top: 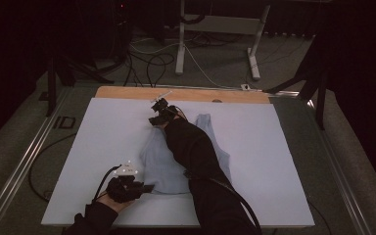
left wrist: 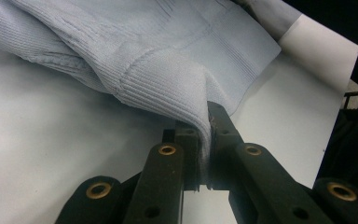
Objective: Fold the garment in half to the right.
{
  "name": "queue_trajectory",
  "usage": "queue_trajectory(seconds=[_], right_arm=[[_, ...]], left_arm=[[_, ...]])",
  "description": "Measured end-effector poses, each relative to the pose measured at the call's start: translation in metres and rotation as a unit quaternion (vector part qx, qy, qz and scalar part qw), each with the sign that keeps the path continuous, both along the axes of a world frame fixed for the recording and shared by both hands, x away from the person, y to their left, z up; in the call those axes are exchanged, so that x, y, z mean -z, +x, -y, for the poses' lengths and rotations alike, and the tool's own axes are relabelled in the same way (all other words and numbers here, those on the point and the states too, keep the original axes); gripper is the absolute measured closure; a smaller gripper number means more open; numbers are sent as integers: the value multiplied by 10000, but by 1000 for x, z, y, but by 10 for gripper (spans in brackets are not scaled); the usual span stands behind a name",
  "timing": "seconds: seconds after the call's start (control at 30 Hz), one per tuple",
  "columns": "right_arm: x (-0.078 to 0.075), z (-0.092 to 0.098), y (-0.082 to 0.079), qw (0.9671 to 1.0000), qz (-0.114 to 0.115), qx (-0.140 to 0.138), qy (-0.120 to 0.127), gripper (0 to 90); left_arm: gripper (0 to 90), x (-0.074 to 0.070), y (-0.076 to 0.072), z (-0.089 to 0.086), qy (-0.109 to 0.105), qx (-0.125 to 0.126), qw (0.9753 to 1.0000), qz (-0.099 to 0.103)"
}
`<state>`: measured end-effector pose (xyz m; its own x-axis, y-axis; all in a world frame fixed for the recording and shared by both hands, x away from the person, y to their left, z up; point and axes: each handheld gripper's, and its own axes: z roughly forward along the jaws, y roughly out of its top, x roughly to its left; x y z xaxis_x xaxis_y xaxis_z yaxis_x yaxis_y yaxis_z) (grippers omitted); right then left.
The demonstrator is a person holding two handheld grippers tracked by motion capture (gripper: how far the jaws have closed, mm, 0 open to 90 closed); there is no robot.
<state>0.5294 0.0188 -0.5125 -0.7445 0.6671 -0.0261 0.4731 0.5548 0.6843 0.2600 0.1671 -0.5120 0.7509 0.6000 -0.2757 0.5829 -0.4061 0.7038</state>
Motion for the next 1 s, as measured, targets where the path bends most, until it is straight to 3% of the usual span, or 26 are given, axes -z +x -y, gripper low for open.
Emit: queue_trajectory(seconds=[0.13,0.27,0.67,1.0], right_arm=[[3,-3,3,9999,-38,-3,-124,455],[7,-6,3,9992,-14,-56,-403,547],[7,-2,2,9986,-32,-106,-522,818],[-10,1,2,9988,121,-188,-427,843]], left_arm=[[859,0,0,0,-10,14,10000,-29],[860,1,0,0,-12,18,10000,-30],[860,3,0,0,-21,-1,10000,-89],[860,1,-1,2,-54,-7,10000,-80]])
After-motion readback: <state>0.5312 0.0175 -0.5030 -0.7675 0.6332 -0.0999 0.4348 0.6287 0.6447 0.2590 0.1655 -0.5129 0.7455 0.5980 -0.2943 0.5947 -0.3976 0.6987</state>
